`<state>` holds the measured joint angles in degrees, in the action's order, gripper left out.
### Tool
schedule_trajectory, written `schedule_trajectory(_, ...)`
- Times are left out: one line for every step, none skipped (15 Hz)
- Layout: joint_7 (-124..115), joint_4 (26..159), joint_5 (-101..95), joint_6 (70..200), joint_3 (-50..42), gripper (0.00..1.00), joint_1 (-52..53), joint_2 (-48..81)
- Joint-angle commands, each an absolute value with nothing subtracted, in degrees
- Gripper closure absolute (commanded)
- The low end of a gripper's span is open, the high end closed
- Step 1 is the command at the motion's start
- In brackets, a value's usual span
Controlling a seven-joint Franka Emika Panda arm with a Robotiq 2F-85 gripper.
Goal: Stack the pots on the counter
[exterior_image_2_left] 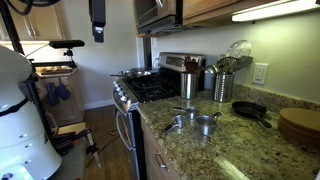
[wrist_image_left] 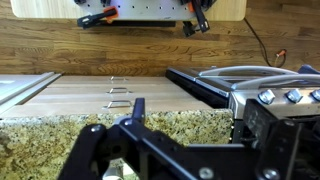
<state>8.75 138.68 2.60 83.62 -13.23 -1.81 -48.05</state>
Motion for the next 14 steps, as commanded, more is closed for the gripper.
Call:
schedule_trajectory(10.00,138.23,3.11,85.16,-11.85,0.00,-2.36,-46.02)
schedule_trajectory(10.08,138.20,3.01,85.82,-11.54,0.00,-2.23,-45.41)
schedule_trajectory(10.28,138.29,2.80,87.01,-11.20,0.00,-2.09,-44.52)
schedule_trajectory(10.50,138.41,2.69,88.18,-10.90,0.00,-1.95,-43.66)
schedule_trajectory(10.65,138.55,2.45,89.47,-10.47,0.00,-1.88,-42.77)
schedule_trajectory(10.78,138.77,2.25,90.95,-10.05,0.00,-1.85,-41.86)
schedule_trajectory(10.99,139.22,1.75,92.82,-9.76,0.00,-2.04,-40.84)
schedule_trajectory(11.28,139.53,1.49,94.45,-9.59,0.00,-2.14,-39.93)
schedule_trajectory(11.56,140.12,1.51,96.39,-9.63,0.00,-2.24,-39.14)
schedule_trajectory(11.62,140.55,1.45,98.01,-9.58,0.00,-2.40,-38.29)
schedule_trajectory(11.65,141.33,1.07,100.11,-9.51,0.00,-2.67,-37.47)
schedule_trajectory(11.91,141.95,0.86,101.90,-9.64,0.00,-2.78,-36.59)
schedule_trajectory(12.24,142.76,0.69,103.63,-9.89,0.00,-2.87,-35.48)
schedule_trajectory(12.48,143.45,0.63,105.22,-10.06,0.00,-2.93,-34.45)
